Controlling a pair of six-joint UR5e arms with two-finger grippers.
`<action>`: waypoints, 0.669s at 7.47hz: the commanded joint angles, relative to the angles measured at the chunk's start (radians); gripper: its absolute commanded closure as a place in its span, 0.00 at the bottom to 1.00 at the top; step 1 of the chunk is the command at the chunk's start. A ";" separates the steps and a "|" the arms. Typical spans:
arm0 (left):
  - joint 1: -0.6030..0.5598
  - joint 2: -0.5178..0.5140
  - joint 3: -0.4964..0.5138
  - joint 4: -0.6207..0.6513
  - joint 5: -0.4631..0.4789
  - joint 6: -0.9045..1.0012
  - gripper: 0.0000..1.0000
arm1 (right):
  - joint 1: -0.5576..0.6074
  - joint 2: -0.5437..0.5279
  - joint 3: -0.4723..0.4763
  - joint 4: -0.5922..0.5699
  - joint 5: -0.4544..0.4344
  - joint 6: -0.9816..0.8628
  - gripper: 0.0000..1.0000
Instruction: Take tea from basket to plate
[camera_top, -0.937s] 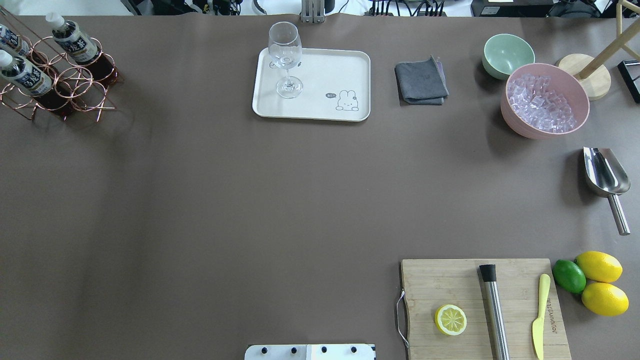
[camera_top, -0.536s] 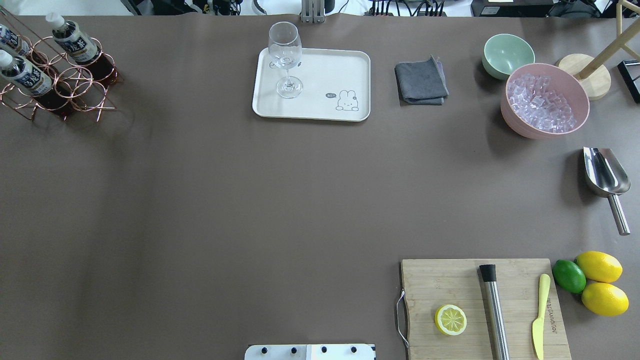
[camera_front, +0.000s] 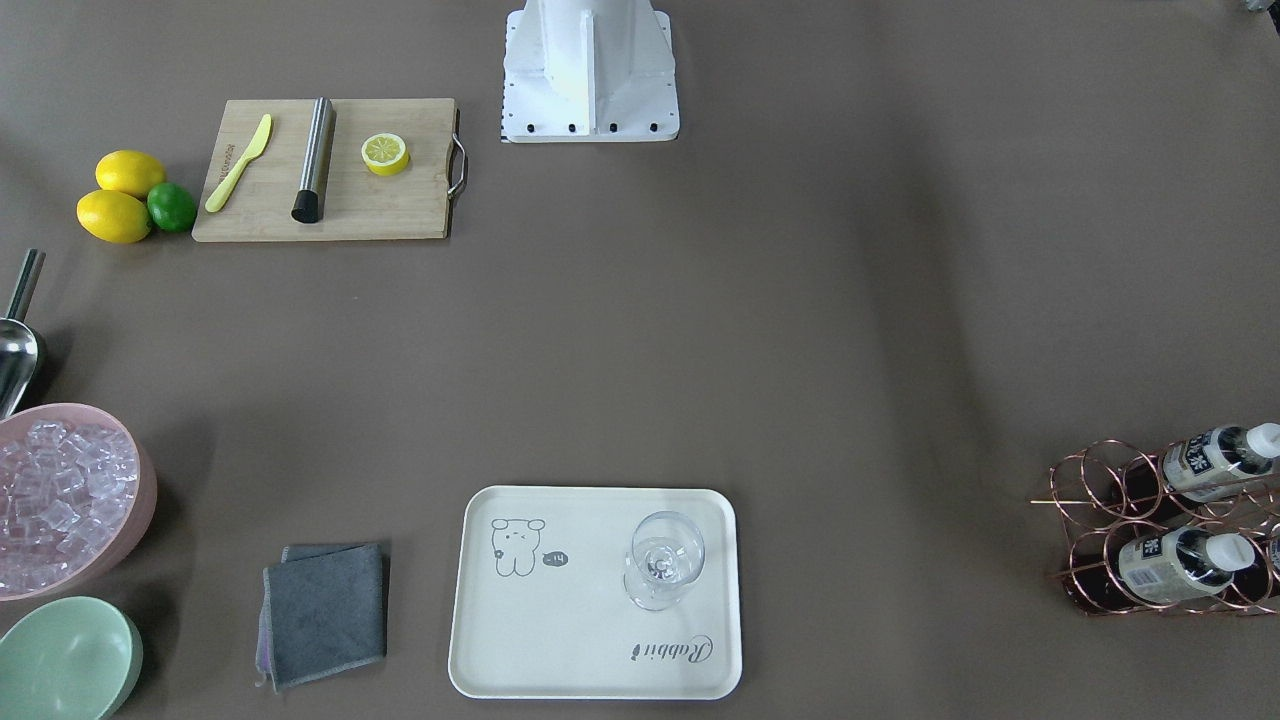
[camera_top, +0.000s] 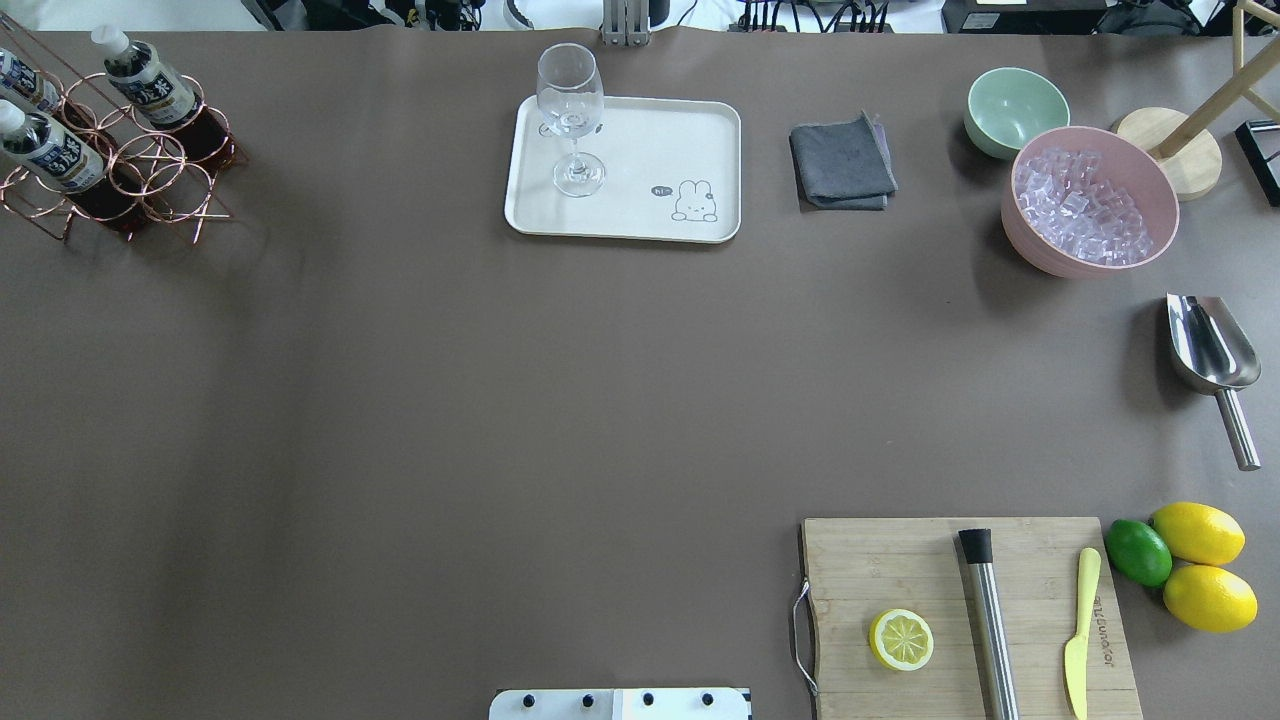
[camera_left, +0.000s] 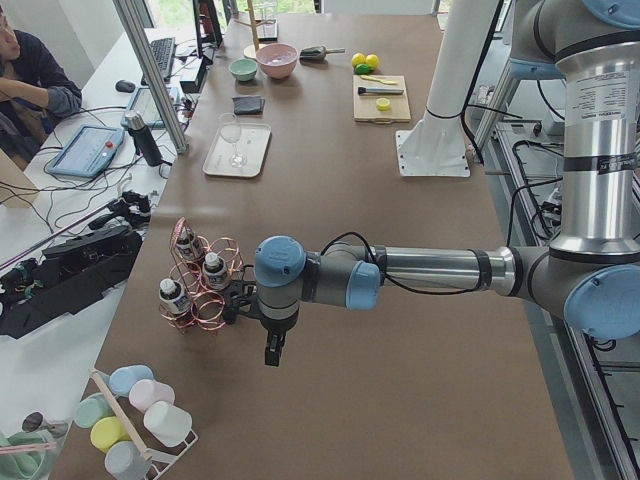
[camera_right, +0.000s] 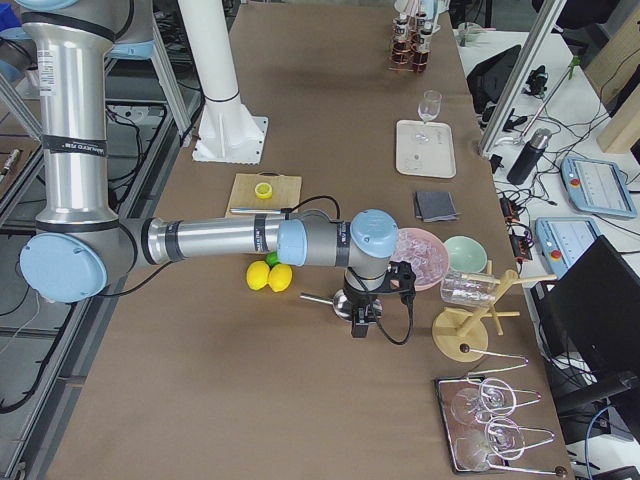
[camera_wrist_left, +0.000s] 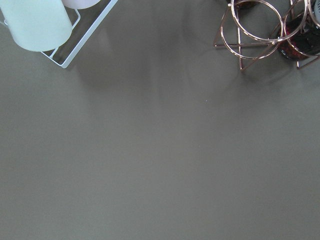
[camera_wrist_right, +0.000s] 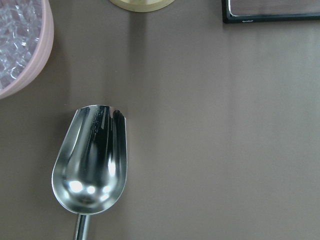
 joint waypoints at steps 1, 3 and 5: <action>-0.003 0.006 0.004 -0.058 0.000 0.000 0.03 | 0.000 0.000 -0.001 0.001 0.000 0.000 0.00; -0.005 0.005 -0.017 -0.061 -0.011 0.022 0.03 | 0.000 0.000 0.001 0.001 0.000 0.000 0.00; -0.002 -0.018 -0.022 -0.055 -0.020 0.294 0.03 | 0.000 0.000 0.001 0.001 0.000 0.000 0.00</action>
